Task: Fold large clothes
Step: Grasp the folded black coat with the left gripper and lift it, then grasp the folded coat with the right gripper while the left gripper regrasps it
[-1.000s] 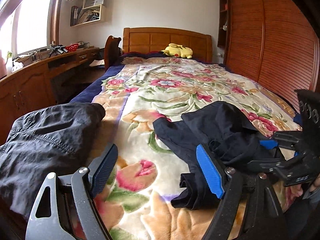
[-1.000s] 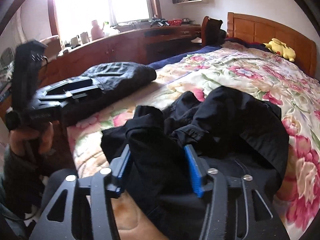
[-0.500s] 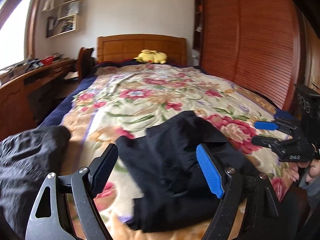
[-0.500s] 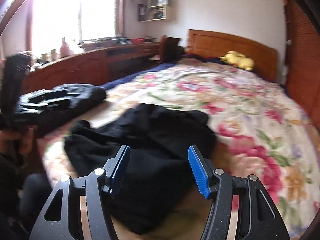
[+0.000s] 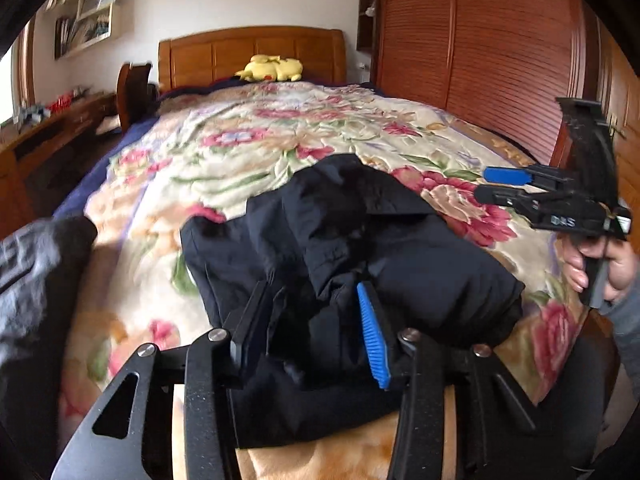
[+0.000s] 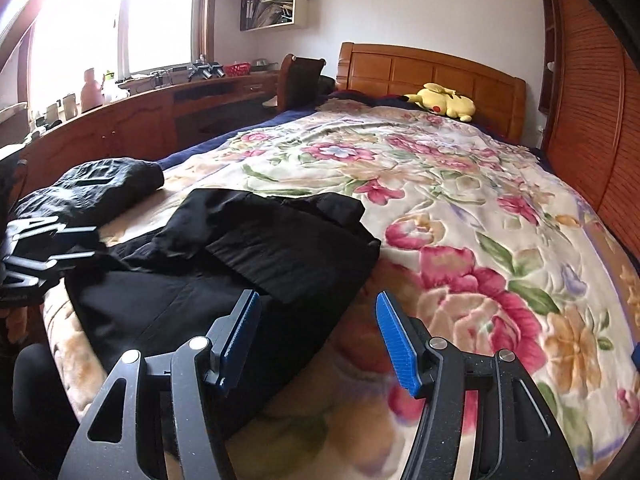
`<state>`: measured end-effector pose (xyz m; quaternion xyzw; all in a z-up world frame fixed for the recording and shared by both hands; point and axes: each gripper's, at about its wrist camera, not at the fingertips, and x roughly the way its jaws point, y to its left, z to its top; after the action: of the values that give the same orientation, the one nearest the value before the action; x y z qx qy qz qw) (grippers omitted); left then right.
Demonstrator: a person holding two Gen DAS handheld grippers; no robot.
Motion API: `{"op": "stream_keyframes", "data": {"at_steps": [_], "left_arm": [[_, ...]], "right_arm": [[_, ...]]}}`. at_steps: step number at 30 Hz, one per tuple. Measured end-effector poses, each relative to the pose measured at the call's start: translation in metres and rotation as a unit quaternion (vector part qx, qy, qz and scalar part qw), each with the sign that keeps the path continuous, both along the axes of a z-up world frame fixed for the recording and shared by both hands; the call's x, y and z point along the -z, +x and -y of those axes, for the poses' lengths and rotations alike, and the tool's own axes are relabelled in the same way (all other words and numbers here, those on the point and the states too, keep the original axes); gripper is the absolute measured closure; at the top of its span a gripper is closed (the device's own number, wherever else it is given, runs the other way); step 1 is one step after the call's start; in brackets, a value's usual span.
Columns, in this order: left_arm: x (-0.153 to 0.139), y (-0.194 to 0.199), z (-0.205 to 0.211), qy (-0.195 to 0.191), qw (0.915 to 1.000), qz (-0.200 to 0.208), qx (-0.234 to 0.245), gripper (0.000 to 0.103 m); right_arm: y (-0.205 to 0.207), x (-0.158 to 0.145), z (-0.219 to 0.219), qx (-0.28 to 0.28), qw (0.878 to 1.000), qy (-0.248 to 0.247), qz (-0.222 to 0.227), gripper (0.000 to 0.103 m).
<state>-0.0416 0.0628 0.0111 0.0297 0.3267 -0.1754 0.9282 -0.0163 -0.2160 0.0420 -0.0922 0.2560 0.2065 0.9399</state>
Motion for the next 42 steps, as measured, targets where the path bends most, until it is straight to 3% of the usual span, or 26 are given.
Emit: {"op": "stream_keyframes", "data": {"at_steps": [12, 16, 20, 23, 24, 26, 31, 36, 38, 42], "left_arm": [[0.021, -0.012, 0.001, -0.004, 0.9999, -0.01, 0.005, 0.062], [0.026, -0.012, -0.004, -0.012, 0.9998, -0.017, 0.004, 0.064], [0.028, -0.014, 0.0, -0.017, 0.9995, -0.021, 0.016, 0.089], [0.024, -0.018, 0.005, -0.01, 0.9998, -0.007, 0.016, 0.094], [0.021, -0.02, 0.003, -0.016, 0.9998, -0.001, 0.014, 0.095], [0.016, -0.024, 0.001, -0.022, 0.9997, 0.008, 0.013, 0.095], [-0.008, -0.043, -0.016, -0.027, 0.9982, 0.053, -0.009, 0.096], [-0.009, -0.054, -0.046, -0.02, 0.9977, 0.052, -0.039, 0.096], [0.001, -0.057, -0.06, -0.034, 0.9979, 0.03, -0.046, 0.096], [0.015, -0.056, -0.063, -0.039, 0.9983, 0.006, -0.044, 0.096]], "right_arm": [[0.074, 0.018, -0.019, -0.001, 0.998, 0.022, -0.053, 0.041], [0.11, 0.033, -0.023, 0.002, 0.994, 0.019, -0.106, 0.041], [0.136, 0.047, -0.017, -0.003, 0.985, 0.066, -0.157, 0.038], [0.146, 0.052, -0.018, -0.005, 0.981, 0.081, -0.178, 0.04], [0.147, 0.051, -0.02, -0.008, 0.982, 0.072, -0.177, 0.044], [0.143, 0.046, -0.027, -0.016, 0.986, 0.051, -0.157, 0.062], [0.119, 0.024, -0.044, -0.034, 0.995, 0.023, -0.087, 0.066], [0.103, 0.008, -0.075, -0.047, 0.997, 0.008, -0.052, 0.056], [0.098, 0.003, -0.083, -0.056, 0.997, 0.005, -0.044, 0.039], [0.103, 0.01, -0.085, -0.035, 0.998, -0.002, -0.05, 0.034]]}}
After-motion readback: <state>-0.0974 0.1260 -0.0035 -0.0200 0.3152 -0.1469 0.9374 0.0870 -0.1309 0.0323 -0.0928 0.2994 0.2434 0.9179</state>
